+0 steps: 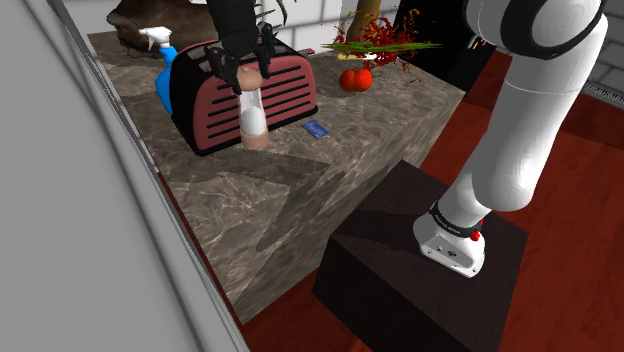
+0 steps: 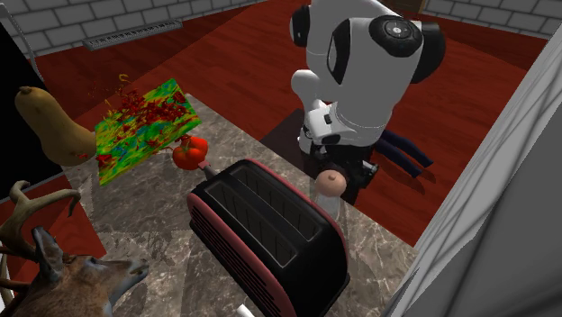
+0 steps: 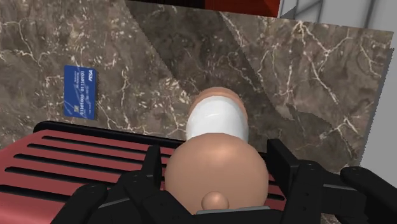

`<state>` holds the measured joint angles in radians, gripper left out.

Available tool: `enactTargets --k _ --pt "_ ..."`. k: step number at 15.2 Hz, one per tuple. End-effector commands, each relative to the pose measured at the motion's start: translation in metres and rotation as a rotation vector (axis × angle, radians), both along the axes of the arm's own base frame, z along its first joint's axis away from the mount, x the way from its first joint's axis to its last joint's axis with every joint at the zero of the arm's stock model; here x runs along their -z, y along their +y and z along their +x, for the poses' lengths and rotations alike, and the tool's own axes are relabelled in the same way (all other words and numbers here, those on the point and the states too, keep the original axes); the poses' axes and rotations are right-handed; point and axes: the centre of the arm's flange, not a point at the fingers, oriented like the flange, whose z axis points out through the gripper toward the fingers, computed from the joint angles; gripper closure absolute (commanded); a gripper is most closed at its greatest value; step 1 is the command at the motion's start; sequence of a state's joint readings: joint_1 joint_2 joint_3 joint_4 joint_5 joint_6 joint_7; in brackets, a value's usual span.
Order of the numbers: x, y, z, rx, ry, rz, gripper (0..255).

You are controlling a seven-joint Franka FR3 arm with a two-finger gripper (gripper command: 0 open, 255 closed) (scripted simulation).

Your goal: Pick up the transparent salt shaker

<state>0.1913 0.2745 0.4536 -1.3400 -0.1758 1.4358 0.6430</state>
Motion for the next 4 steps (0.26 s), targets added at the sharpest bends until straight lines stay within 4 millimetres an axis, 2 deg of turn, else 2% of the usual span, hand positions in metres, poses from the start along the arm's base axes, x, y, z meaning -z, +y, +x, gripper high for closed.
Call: enactTargets --k 1,4 --pt "-0.0108 -0.0007 -0.0007 0.0 0.0 0.0 255" --pt "-0.0169 -0.0007 -0.0007 0.0 0.0 0.0 255"
